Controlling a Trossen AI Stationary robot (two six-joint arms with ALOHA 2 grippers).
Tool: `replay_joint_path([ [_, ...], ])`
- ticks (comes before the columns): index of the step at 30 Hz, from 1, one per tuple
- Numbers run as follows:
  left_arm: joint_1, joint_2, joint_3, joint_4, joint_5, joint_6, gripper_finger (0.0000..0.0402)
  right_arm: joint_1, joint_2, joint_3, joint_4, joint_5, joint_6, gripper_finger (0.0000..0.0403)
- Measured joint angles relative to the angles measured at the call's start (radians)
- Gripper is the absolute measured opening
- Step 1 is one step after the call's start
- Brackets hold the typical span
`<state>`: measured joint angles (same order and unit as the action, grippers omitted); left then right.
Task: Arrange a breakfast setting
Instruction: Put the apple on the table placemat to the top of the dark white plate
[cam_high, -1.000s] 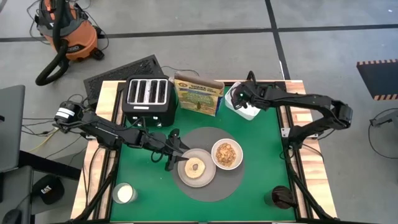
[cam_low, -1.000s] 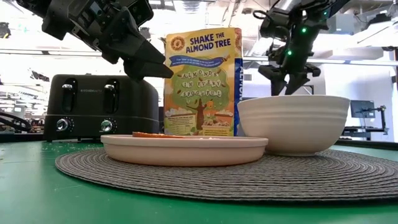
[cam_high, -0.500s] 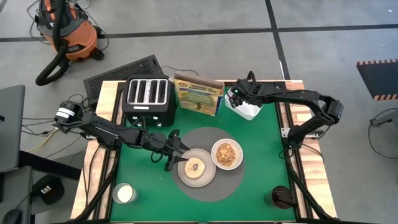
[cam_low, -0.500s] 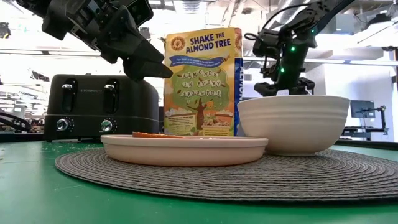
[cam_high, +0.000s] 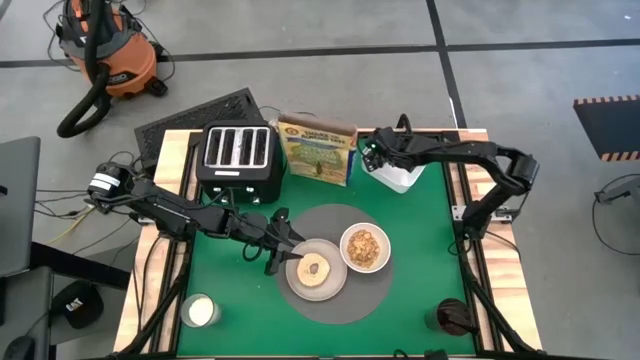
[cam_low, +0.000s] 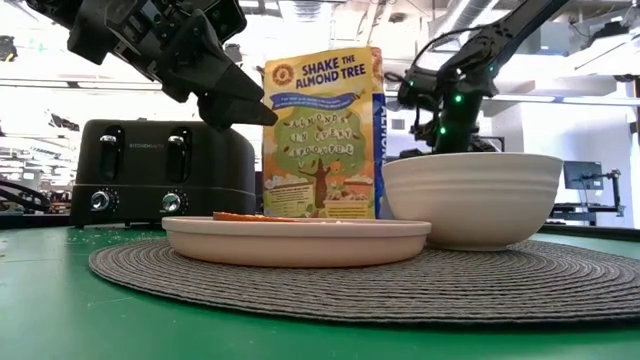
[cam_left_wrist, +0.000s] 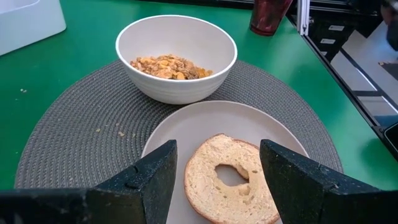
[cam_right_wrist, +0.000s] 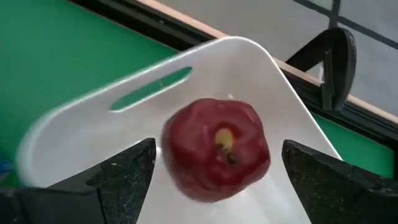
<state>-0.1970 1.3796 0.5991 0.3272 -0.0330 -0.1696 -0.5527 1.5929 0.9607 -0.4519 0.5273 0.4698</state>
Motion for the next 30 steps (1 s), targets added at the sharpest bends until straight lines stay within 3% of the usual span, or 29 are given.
replay_joint_path([
  [8,0.000,0.000,0.000,0.000,0.000,0.000,0.0214,-0.017,0.065,0.000,0.018,0.002,-0.034,0.0374],
  [22,0.000,0.000,0.000,0.007,0.000,0.000,0.0214,-0.011,0.063,0.000,0.020,-0.004,-0.077,0.0370],
  [30,0.000,0.000,0.000,0.008,0.000,0.000,0.0214,-0.011,0.062,0.000,0.019,0.007,-0.076,0.0287],
])
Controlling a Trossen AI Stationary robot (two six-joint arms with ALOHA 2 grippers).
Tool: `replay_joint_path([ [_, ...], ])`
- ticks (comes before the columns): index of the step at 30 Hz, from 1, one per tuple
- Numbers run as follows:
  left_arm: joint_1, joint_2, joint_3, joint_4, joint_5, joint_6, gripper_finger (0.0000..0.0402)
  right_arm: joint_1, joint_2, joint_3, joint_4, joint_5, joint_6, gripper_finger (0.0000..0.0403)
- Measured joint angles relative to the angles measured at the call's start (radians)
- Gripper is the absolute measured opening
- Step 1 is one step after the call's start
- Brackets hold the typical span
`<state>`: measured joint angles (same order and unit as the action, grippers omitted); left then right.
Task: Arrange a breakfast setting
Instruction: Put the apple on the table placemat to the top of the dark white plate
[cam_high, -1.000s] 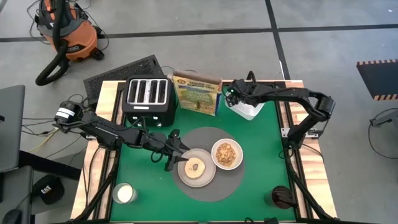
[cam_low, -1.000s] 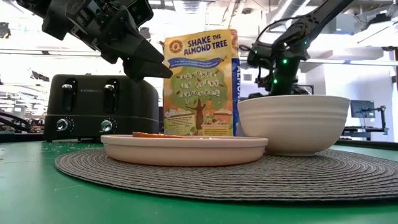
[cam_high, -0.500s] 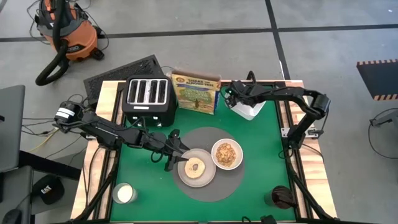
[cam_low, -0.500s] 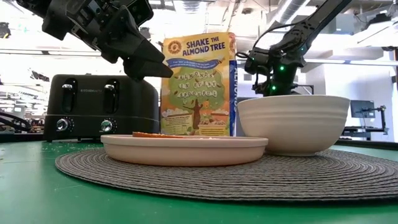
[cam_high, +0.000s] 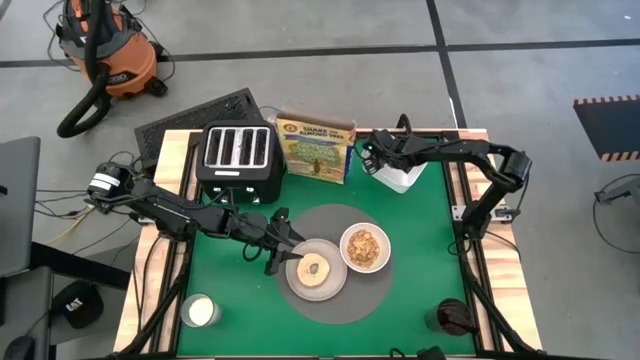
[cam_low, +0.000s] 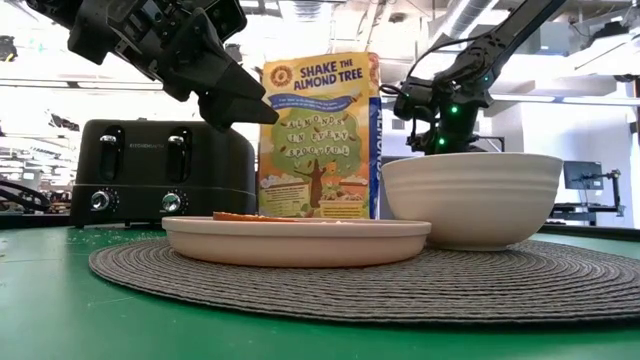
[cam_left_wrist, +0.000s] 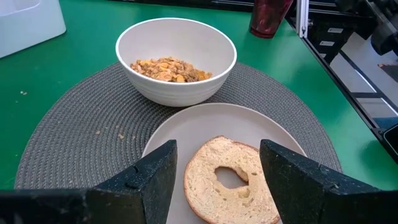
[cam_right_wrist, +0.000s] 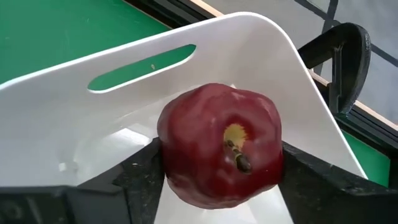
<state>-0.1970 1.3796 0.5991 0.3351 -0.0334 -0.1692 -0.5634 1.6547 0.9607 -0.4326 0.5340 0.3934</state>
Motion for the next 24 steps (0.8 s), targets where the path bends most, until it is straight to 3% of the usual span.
replay_joint_path([
  [10,0.000,0.000,0.000,0.000,0.000,-0.002,0.0214,0.056,-0.047,0.000,-0.041,0.082,-0.003,0.0284],
  [24,0.000,0.000,0.000,0.001,0.000,-0.003,0.0214,0.160,-0.339,0.001,-0.171,0.087,-0.007,0.0284],
])
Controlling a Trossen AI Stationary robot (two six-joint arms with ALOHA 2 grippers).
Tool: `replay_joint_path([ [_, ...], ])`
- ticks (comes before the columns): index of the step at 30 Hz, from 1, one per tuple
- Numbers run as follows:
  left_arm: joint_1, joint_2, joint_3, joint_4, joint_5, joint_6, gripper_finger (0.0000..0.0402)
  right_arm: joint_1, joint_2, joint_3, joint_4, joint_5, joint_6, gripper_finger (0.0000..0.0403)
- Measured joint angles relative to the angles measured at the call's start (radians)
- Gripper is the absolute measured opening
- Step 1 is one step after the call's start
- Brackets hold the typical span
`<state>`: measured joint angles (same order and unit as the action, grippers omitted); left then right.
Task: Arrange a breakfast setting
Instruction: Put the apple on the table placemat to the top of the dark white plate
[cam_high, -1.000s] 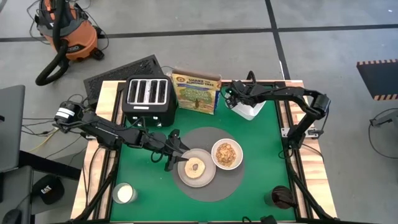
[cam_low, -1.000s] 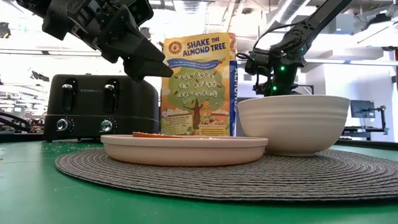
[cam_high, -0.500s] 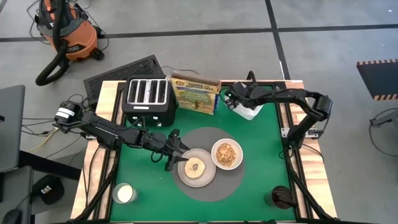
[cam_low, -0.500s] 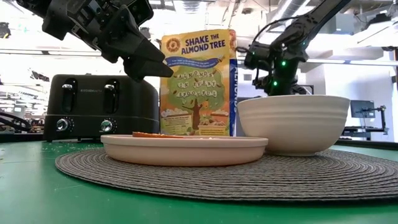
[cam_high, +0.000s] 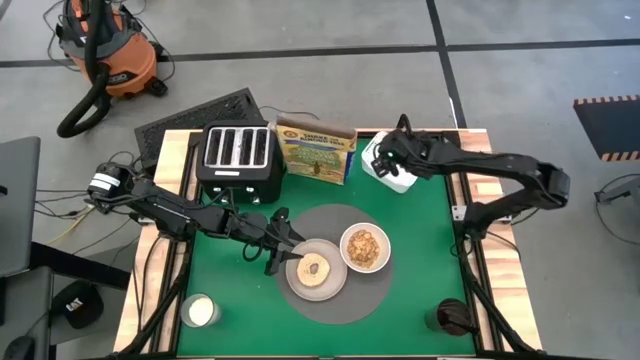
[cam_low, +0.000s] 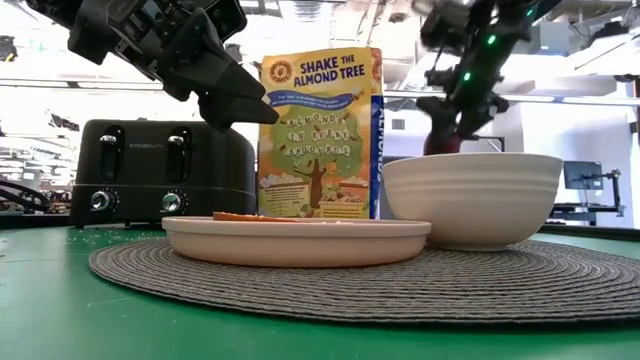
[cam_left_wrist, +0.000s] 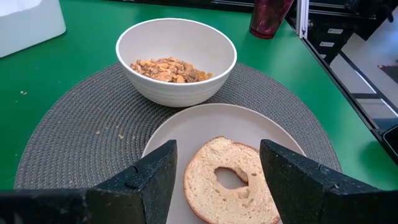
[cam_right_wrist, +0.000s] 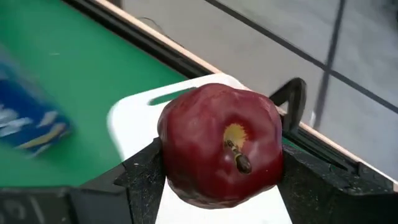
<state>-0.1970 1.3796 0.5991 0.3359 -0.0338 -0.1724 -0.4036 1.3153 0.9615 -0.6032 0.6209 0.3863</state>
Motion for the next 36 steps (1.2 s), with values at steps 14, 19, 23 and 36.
replay_joint_path([
  [14,0.000,0.000,0.000,0.015,0.000,-0.011,0.0214,0.336,-0.133,0.000,0.009,-0.078,-0.003,0.0285],
  [19,0.000,0.000,0.000,0.024,-0.002,-0.008,0.0214,0.429,-0.088,-0.001,0.080,-0.084,-0.053,0.0286],
  [23,0.000,0.000,0.000,0.024,-0.005,-0.013,0.0214,0.468,-0.041,-0.001,0.168,-0.103,-0.102,0.0286],
  [36,0.000,-0.006,0.000,0.015,-0.005,-0.007,0.0214,0.503,0.170,0.103,0.315,-0.209,-0.225,0.0286],
])
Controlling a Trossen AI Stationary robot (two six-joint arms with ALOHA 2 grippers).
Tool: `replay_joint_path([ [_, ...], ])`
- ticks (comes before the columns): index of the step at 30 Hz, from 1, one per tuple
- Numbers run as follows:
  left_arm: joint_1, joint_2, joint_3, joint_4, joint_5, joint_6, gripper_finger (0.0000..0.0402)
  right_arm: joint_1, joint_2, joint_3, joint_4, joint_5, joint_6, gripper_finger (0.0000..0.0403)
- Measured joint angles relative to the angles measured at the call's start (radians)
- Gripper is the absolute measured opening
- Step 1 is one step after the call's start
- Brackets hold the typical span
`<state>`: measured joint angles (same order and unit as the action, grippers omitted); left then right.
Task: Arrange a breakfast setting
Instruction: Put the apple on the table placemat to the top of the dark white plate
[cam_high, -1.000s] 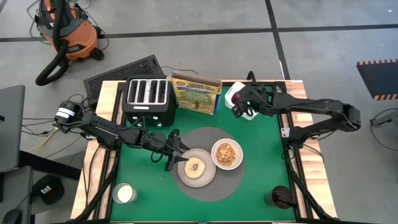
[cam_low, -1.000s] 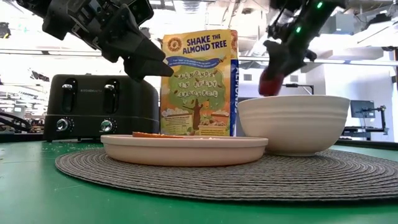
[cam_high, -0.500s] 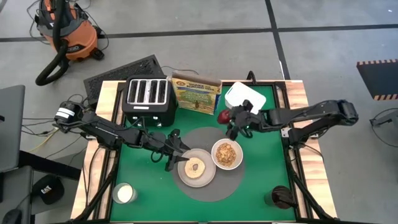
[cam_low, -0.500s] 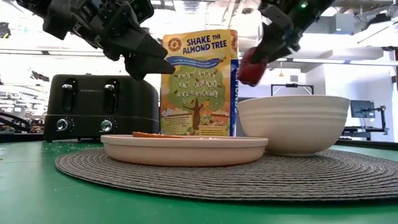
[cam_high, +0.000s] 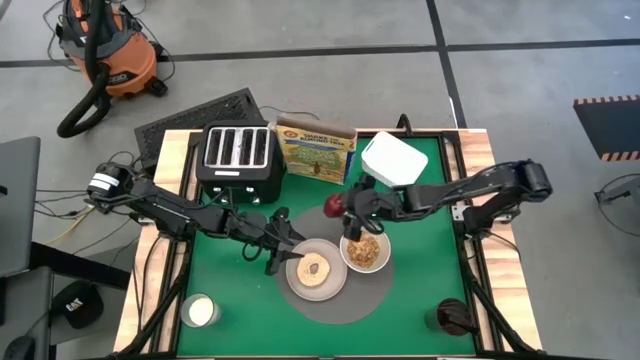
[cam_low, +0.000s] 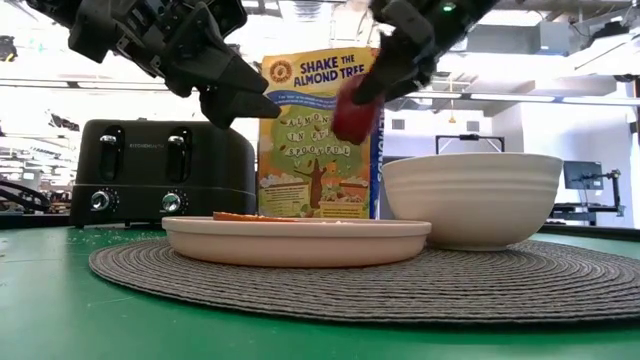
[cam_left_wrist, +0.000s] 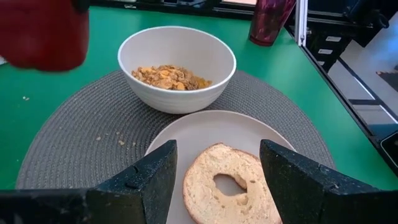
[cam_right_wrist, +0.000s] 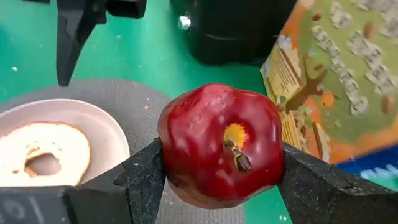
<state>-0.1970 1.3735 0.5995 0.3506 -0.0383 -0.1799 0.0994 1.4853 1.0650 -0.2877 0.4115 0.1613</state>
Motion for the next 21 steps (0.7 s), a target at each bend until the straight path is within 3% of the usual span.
replay_joint_path([
  [9,-0.003,0.000,0.000,-0.066,0.006,-0.006,0.0214,-0.041,0.193,0.152,-0.117,-0.030,-0.042,0.0286],
  [21,-0.003,0.000,0.000,-0.087,0.004,-0.008,0.0214,-0.089,0.348,0.163,-0.123,-0.087,-0.038,0.0286],
])
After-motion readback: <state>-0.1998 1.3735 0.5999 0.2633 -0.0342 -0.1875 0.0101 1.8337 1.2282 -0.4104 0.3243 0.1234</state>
